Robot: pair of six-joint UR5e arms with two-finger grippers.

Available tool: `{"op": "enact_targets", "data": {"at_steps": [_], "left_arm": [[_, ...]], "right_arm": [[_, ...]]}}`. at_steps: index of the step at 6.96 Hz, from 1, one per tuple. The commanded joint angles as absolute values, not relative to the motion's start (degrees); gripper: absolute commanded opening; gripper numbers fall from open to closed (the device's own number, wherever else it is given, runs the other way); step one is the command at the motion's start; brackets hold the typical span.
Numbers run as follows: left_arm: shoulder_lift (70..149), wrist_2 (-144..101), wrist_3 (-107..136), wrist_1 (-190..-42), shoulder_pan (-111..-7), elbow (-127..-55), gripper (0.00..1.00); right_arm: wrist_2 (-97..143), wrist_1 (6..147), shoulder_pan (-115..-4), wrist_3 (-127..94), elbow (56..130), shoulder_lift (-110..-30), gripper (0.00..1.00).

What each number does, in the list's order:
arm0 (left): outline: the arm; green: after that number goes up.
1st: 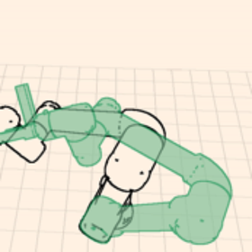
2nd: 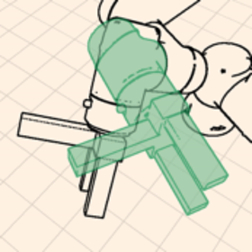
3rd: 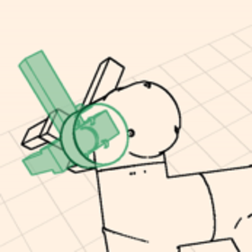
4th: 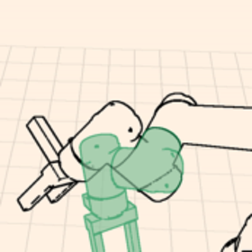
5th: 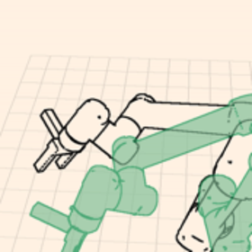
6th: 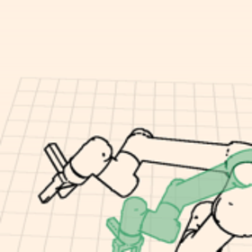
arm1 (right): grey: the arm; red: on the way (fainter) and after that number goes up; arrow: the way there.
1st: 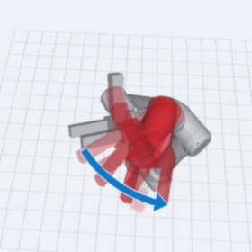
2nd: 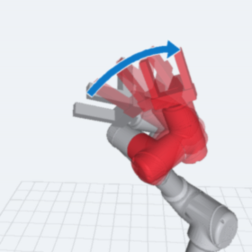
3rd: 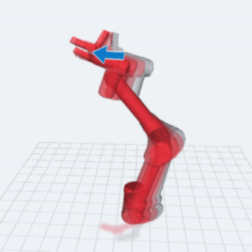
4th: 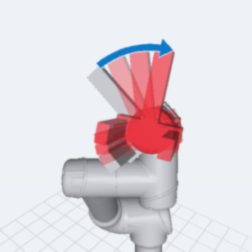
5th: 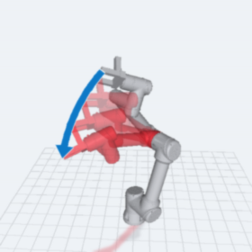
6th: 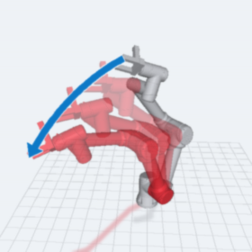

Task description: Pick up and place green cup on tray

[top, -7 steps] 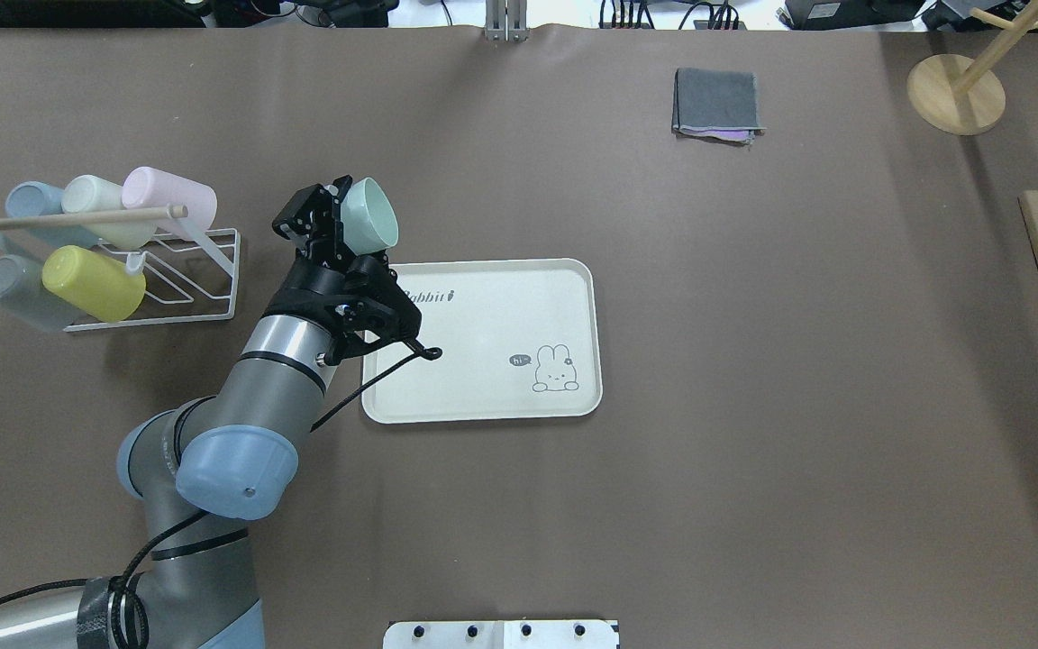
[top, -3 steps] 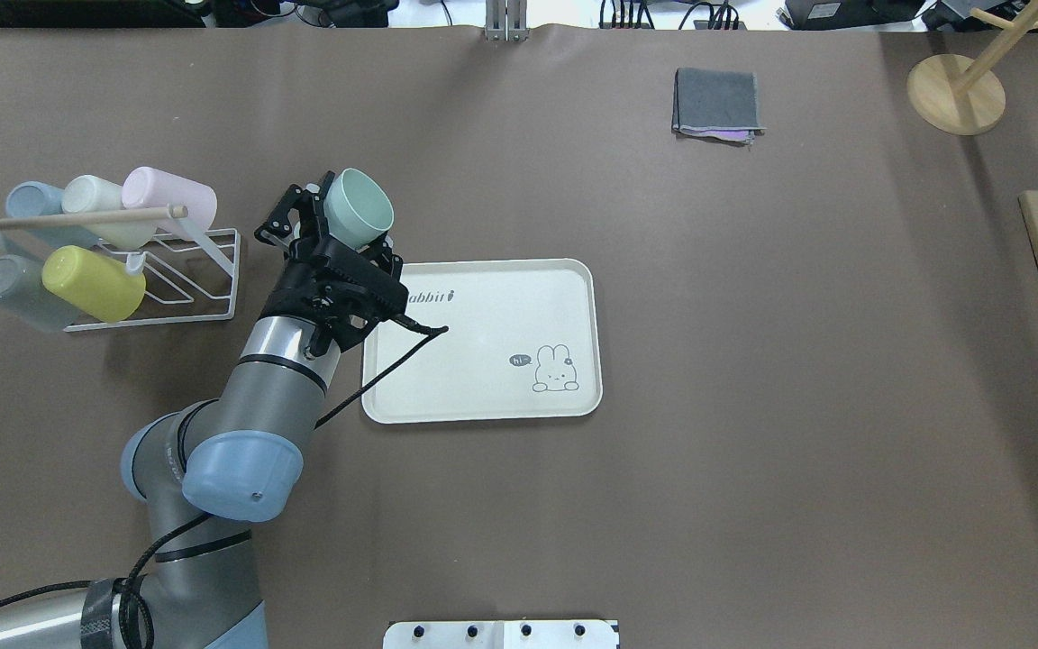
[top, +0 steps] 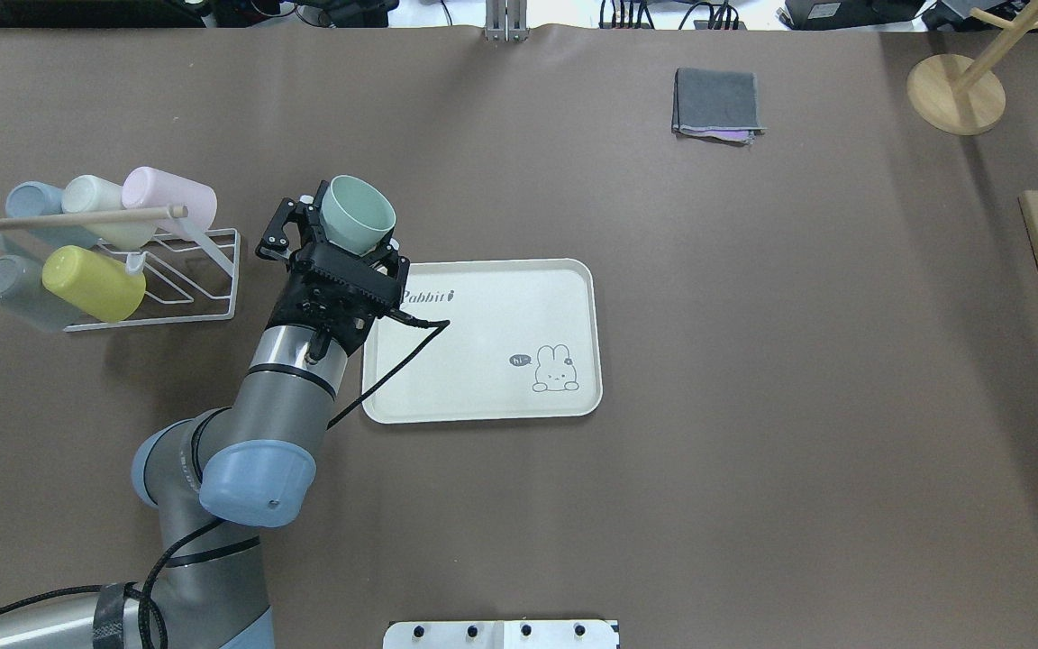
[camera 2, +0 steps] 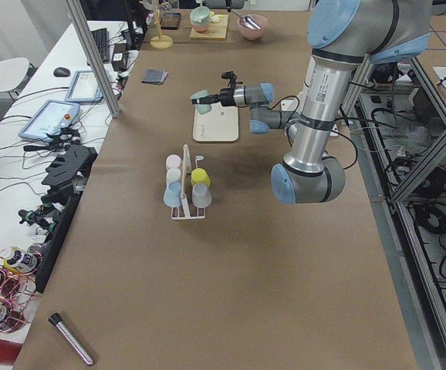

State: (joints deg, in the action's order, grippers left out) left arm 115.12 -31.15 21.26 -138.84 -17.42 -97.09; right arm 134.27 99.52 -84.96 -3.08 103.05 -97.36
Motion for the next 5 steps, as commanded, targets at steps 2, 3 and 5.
{"op": "enact_targets", "data": {"at_steps": [2, 3, 5], "left_arm": [[115.75, -30.59, 30.4, -138.78, -16.18, -95.28, 0.69], [116.45, -30.59, 30.5, -138.87, -16.17, -93.62, 0.67], [117.85, -30.67, 30.59, -138.87, -15.82, -90.72, 0.67]], "right_arm": [[134.3, 99.49, -85.08, -3.08, 102.92, -97.3, 1.0], [134.3, 99.49, -85.08, -3.08, 102.83, -97.29, 1.0], [134.38, 99.49, -85.08, -3.08, 102.83, -97.29, 1.0]]}}
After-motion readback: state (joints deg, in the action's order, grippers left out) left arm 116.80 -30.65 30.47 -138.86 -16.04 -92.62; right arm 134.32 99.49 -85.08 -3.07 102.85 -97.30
